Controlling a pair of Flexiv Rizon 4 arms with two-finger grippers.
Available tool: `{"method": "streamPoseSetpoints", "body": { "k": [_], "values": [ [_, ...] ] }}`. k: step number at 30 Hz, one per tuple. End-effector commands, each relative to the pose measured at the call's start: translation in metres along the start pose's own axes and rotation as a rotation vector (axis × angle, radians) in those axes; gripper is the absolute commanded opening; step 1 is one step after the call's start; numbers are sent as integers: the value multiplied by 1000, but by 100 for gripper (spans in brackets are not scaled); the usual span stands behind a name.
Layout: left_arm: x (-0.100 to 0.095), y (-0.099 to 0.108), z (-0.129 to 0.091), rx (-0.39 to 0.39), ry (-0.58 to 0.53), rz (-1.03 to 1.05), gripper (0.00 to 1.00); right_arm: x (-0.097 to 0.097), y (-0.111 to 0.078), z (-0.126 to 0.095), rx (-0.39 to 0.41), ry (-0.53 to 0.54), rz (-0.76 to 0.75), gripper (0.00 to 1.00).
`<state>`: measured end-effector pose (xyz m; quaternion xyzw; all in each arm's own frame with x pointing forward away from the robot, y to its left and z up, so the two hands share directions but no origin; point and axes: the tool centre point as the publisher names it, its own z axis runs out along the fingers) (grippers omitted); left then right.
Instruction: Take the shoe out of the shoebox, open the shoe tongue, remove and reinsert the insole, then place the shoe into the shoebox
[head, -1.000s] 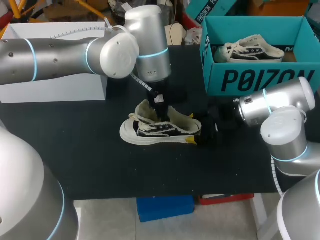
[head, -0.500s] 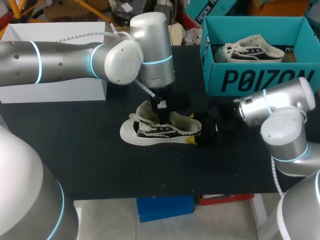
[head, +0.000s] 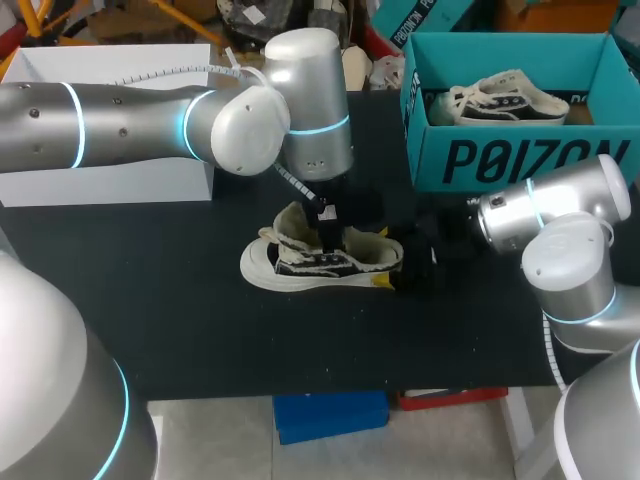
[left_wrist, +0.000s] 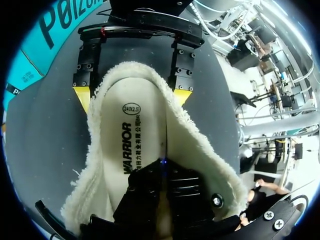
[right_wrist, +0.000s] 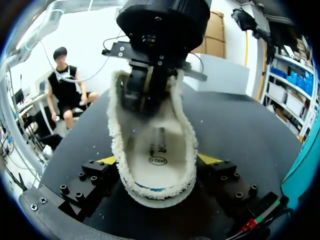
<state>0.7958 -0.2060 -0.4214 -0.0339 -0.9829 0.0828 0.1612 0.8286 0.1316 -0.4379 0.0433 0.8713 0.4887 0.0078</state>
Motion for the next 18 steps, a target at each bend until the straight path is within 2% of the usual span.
{"method": "streamPoseSetpoints", "body": {
  "k": [1, 2, 3, 7, 11, 13, 18],
  "values": [
    [1, -1, 18, 6, -6, 1, 57, -1, -2, 3, 0, -1, 2, 0],
    [0, -1, 18, 6, -6, 2, 73, -1, -2, 3, 0, -1, 2, 0],
    [-1, 0, 18, 3, -13, 3, 78, -1, -2, 3, 0, -1, 2, 0],
    [-3, 4, 21, -17, -51, 1, 60, -1, -2, 3, 0, -1, 2, 0],
    [-5, 8, 24, -41, -111, 7, 60, -1, -2, 3, 0, -1, 2, 0],
    [-8, 10, 25, -54, -161, 10, 62, -1, -2, 3, 0, -1, 2, 0],
    [-15, 18, 29, -89, -300, 2, 79, -1, -2, 3, 0, -1, 2, 0]
  ]
}}
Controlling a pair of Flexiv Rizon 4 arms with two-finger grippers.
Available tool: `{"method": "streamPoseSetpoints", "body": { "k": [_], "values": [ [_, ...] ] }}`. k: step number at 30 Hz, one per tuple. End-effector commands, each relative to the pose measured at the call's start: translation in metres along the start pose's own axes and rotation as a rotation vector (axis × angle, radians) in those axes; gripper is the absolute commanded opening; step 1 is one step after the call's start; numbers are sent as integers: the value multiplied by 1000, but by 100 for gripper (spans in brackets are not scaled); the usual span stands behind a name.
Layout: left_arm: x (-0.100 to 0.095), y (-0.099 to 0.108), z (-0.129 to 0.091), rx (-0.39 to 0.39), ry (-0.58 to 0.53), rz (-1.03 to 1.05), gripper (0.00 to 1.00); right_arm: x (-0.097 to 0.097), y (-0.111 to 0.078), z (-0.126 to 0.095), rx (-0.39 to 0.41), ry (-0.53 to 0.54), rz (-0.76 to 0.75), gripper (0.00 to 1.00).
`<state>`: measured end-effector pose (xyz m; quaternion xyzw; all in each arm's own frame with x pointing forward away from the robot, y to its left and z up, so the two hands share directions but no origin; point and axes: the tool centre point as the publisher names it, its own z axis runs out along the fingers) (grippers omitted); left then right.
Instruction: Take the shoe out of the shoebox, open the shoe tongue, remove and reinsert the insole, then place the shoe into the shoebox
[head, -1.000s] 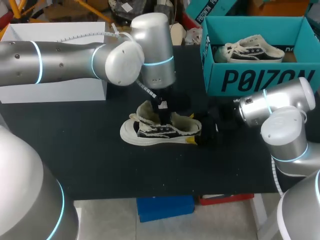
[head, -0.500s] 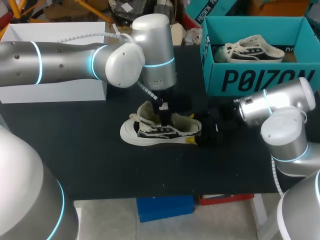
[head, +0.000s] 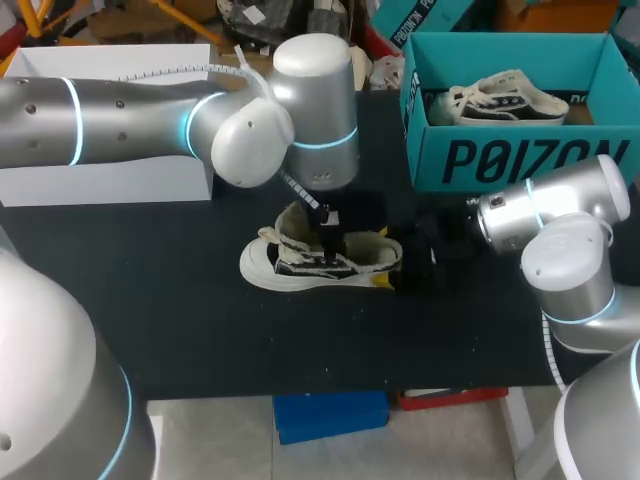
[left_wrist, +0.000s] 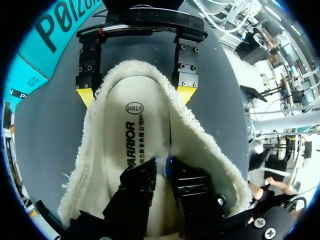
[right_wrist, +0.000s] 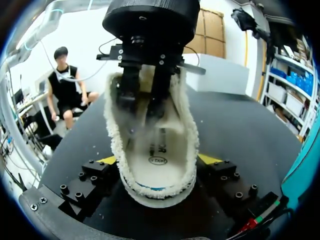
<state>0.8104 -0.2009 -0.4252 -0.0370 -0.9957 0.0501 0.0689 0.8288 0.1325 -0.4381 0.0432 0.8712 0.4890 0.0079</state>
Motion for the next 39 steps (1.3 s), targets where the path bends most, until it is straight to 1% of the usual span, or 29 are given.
{"method": "streamPoseSetpoints", "body": {
  "k": [1, 2, 4, 7, 8, 10, 12, 16, 22, 25, 27, 28, 29, 31, 32, 36, 39],
  "values": [
    [5, 11, 33, -24, -135, -12, 84, -1, -3, 2, 0, -1, 2, 0],
    [3, 13, 35, -43, -177, -9, 84, -1, -3, 2, 0, -1, 2, 0],
    [2, 16, 39, -56, -224, -18, 81, -1, -3, 2, 0, -1, 2, 0],
    [-3, 20, 43, -74, -298, -38, 86, -1, -3, 2, 0, -1, 2, 0],
    [-5, 22, 45, -95, -345, -23, 88, -1, -3, 2, 0, -1, 2, 0],
    [-7, 24, 47, -107, -395, -25, 89, -1, -3, 2, 0, -1, 2, 0],
    [-10, 25, 51, -117, -437, -26, 87, -1, -3, 2, 0, -1, 2, 0],
    [-19, 27, 56, -99, -498, -55, 86, -1, -3, 2, 0, -1, 2, 0],
    [-27, 26, 64, -35, -571, -74, 77, -1, -3, 2, 0, -1, 2, 0],
    [-31, 25, 68, 1, -633, -45, 74, -1, -3, 2, 0, -1, 2, 0],
    [-36, 24, 70, 29, -653, -39, 67, -1, -3, 2, 0, -1, 2, 0],
    [-39, 24, 71, 44, -661, -39, 61, -1, -3, 2, 0, -1, 2, 0],
    [-43, 23, 72, 60, -672, -38, 50, -1, -3, 2, 0, -1, 2, 0],
    [-48, 22, 73, 76, -682, -37, 44, -1, -3, 2, 0, -1, 2, 0],
    [-52, 21, 74, 76, -687, -38, 43, -1, -3, 2, 0, -1, 2, 0],
    [-63, 17, 77, 81, -704, -48, 46, -1, -3, 2, 0, -1, 2, 0],
    [-69, 15, 78, 84, -729, -65, 46, -1, -3, 2, 0, -1, 2, 0]
  ]
}}
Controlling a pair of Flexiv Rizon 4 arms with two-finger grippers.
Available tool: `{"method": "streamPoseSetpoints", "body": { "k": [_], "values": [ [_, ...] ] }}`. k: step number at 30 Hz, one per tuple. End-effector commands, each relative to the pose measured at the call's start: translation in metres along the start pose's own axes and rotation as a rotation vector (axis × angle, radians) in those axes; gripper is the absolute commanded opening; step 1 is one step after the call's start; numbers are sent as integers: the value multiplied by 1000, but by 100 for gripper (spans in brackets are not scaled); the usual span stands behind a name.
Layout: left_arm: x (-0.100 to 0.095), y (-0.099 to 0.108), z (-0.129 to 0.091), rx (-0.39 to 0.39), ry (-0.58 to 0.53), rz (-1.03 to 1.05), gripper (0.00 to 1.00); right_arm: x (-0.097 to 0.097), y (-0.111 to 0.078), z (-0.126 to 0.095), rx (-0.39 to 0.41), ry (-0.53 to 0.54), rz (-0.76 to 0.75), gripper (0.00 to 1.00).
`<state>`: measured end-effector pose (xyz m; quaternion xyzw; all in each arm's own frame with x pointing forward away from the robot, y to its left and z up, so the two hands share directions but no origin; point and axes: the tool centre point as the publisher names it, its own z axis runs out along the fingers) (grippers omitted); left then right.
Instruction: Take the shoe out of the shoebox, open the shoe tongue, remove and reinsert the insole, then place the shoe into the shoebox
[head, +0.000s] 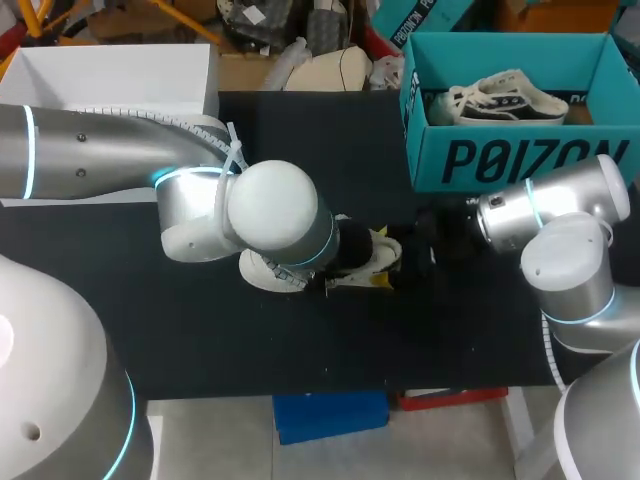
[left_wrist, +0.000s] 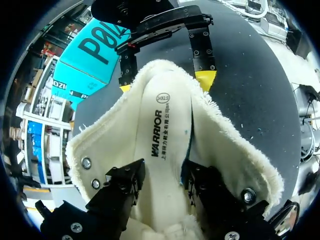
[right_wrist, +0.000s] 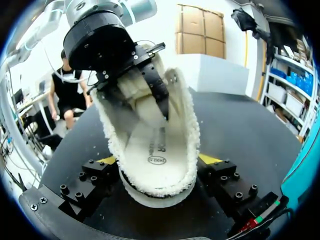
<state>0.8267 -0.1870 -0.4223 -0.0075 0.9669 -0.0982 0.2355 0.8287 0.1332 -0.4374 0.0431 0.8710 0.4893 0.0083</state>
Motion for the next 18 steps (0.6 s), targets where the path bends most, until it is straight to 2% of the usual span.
{"method": "streamPoseSetpoints", "body": {
  "k": [1, 6, 8, 9, 10, 11, 16, 18],
  "values": [
    [3, 6, 101, -2, -115, -11, 46, -1, -4, 2, 1, -1, 2, 0],
    [-3, 2, 106, -8, -121, -25, 45, -1, -4, 2, 1, -1, 2, 0],
    [-4, 2, 106, -15, -85, -17, 42, -1, -4, 2, 1, -1, 2, 0],
    [-3, 1, 107, -26, -67, -4, 31, -1, -4, 2, 1, -1, 2, 0],
    [-2, 2, 108, -34, -33, 2, 10, -1, -4, 2, 1, -1, 2, 0],
    [0, 2, 109, -56, -4, 9, 0, -1, -4, 2, 1, -1, 2, 0],
    [5, 5, 98, -65, 159, 7, 0, -1, -4, 2, 1, -1, 2, 0],
    [5, 6, 89, -58, 172, -3, 0, -1, -4, 2, 1, -1, 2, 0]
  ]
}}
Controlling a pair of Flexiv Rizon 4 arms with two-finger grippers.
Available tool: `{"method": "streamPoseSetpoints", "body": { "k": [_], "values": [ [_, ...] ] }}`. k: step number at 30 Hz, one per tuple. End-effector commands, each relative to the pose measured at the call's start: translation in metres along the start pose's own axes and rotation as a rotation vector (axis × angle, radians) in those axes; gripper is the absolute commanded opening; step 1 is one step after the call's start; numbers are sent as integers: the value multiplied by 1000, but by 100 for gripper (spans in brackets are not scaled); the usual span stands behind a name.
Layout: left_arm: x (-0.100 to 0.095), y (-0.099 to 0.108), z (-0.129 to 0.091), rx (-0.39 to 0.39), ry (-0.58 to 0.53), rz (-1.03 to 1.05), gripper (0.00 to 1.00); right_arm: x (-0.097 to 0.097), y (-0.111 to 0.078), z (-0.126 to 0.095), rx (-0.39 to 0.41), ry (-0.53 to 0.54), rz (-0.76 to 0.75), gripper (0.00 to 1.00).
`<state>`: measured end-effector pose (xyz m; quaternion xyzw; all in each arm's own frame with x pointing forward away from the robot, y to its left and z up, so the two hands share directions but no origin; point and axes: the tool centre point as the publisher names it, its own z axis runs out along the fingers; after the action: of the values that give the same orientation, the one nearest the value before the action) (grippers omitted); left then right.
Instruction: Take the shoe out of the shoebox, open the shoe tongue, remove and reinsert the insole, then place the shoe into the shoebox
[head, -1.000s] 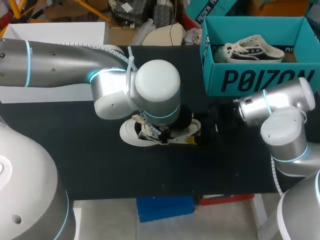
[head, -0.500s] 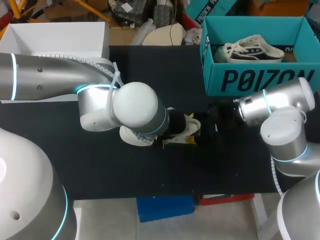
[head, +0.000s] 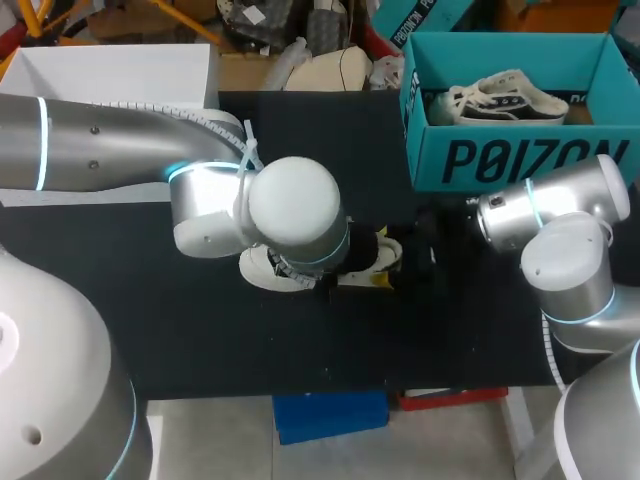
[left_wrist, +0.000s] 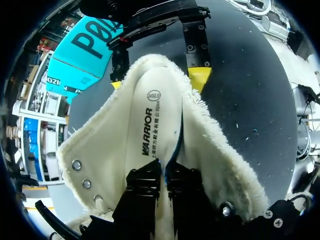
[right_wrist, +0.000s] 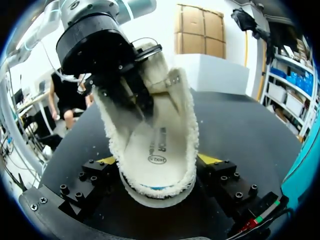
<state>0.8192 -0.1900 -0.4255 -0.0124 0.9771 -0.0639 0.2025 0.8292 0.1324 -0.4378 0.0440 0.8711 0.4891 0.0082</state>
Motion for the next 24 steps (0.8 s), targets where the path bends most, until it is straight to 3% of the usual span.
{"method": "streamPoseSetpoints", "body": {
  "k": [1, 15, 24],
  "values": [
    [-9, 3, 83, 17, 136, -21, 0, 0, -3, 3, 1, 0, 1, 0],
    [-19, 10, 0, 152, 256, -177, 0, 0, -3, 3, 1, 0, 1, 0],
    [-27, 7, -33, 232, 249, -208, 0, 0, -3, 3, 1, 0, 1, 0]
  ]
}}
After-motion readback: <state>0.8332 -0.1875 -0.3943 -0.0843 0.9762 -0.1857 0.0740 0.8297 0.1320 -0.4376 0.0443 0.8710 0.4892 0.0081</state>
